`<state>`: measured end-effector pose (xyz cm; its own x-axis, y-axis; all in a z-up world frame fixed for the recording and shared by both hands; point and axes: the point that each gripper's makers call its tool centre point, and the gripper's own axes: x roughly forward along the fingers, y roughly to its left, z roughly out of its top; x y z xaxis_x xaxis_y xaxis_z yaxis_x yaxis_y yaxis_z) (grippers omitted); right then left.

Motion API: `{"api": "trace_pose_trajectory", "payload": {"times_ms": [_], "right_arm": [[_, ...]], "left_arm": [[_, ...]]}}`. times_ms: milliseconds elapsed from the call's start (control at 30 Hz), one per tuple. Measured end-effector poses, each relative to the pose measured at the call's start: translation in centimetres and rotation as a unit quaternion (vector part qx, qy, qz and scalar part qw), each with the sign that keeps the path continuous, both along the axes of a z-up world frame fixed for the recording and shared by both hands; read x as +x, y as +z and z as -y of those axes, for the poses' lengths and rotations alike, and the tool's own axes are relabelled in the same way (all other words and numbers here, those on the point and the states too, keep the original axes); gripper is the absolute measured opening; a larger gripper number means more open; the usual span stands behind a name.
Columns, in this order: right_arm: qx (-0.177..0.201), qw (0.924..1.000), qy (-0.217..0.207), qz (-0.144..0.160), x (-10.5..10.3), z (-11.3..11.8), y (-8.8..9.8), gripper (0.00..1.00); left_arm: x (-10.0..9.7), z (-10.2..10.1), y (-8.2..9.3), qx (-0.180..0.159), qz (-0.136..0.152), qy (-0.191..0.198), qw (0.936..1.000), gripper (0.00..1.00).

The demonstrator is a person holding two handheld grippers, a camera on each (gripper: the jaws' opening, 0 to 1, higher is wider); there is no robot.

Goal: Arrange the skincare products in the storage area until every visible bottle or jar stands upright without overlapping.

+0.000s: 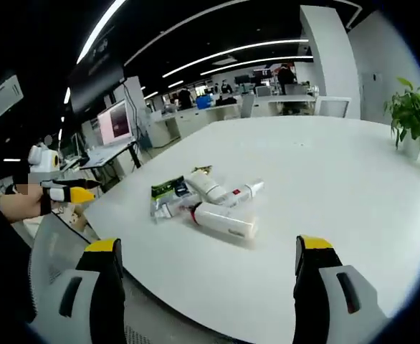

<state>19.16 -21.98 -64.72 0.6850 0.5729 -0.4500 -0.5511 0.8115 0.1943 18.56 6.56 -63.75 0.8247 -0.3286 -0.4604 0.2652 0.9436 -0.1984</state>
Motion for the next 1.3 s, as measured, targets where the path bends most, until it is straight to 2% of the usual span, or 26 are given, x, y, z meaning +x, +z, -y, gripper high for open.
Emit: {"api": "trace_pose_trajectory", "payload": {"times_ms": [1300], "right_arm": [[0.007, 0.9998, 0.004, -0.02, -0.07, -0.2, -0.43, 1.0]], "left_arm": [[-0.08, -0.05, -0.26, 0.01, -0.005, -0.004, 0.9999, 0.89]]}}
